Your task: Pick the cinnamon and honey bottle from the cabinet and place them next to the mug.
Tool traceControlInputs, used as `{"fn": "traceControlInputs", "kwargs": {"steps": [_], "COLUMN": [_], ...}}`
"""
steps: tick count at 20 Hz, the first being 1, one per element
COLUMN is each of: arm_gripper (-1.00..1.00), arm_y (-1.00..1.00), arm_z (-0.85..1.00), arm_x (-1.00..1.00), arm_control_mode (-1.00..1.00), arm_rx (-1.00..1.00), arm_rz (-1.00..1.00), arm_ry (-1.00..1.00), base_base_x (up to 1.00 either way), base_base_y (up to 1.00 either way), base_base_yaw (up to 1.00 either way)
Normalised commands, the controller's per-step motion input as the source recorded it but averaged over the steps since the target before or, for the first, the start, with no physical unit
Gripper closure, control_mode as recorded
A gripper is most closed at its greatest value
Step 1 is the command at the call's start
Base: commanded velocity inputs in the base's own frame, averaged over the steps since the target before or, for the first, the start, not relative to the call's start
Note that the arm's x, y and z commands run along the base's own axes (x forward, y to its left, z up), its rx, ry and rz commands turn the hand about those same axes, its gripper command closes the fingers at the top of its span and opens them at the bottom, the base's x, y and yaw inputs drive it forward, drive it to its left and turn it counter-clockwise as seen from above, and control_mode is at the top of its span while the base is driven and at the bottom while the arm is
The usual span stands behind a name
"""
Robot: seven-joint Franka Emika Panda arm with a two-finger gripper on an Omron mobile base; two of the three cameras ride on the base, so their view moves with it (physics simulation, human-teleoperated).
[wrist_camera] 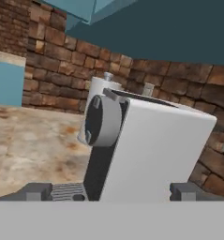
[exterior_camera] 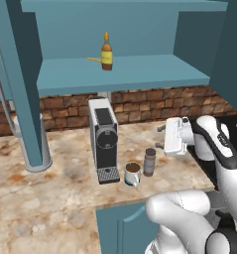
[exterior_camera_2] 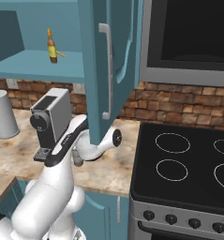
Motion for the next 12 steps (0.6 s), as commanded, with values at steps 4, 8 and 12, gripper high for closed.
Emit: {"fn": "traceControlInputs", "kwargs": {"steps": [4,8,12], "arm_gripper": [-1.0,-1.0,-1.0], "arm_y": [0.22,0.47,0.4], "arm_z": [0.41,0.39,0.7], "arm_x": [-0.72,-0.55,-0.64], "arm_control_mode": [-1.0,-1.0,-1.0], "arm_rx": [0.04,0.0,0.03], "arm_rz": [-0.29,-0.37,-0.3], "arm_ry": [0.04,0.12,0.08], "base_base_x": [0.0,0.0,0.0], "base_base_y": [0.0,0.0,0.0], "base_base_yaw": [0.0,0.0,0.0]}}
